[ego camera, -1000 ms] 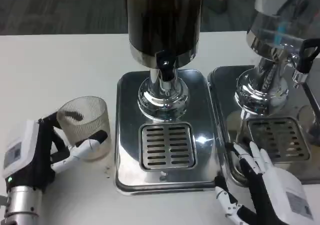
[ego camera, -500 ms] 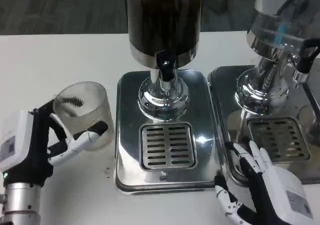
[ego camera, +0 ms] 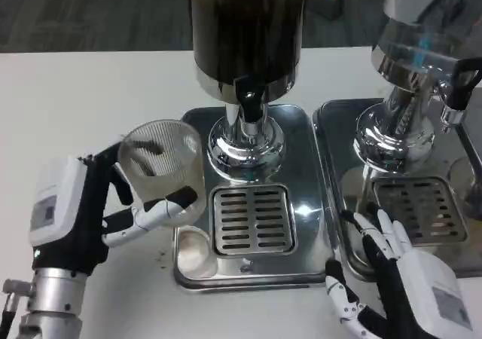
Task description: Grasp the cup under the faucet to collect the drink, then remove the cup.
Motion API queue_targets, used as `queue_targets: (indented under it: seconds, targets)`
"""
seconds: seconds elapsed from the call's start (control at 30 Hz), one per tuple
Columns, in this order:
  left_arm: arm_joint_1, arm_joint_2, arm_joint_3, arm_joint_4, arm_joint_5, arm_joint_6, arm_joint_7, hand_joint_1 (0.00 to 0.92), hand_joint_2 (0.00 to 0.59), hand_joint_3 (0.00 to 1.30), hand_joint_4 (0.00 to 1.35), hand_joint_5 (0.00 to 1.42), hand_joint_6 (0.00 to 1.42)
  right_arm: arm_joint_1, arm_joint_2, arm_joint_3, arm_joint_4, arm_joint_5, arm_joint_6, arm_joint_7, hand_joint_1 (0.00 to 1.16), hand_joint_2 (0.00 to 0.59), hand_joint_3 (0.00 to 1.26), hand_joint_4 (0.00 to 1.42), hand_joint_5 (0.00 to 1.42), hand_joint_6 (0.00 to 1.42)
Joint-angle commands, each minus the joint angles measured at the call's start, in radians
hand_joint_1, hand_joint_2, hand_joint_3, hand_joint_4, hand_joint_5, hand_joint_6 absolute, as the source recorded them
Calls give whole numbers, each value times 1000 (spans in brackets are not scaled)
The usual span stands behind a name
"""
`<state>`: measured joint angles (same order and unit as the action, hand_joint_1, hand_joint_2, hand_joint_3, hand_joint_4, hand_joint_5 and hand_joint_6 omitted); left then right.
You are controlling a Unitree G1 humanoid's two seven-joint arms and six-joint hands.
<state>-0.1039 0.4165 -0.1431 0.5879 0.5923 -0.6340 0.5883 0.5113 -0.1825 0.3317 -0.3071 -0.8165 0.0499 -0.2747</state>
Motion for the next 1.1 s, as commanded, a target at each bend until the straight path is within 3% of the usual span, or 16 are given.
queue_targets:
  seconds: [0.03,0.5,1.1]
  targets:
    - [-49,-8,-32,34,12,-38,-7,327,98,611,779,1020,1383,20,10,4,-35,-7,-15,-26,352,487,141,0,0,216]
    - [-133,-43,-118,165,52,-68,18,327,98,611,779,1011,1382,73,10,19,-168,-96,-1,-16,337,469,134,0,0,131]
    - [-200,-78,-186,251,76,-74,27,310,97,590,740,974,1348,151,39,21,-234,-116,12,-5,344,457,134,0,0,116]
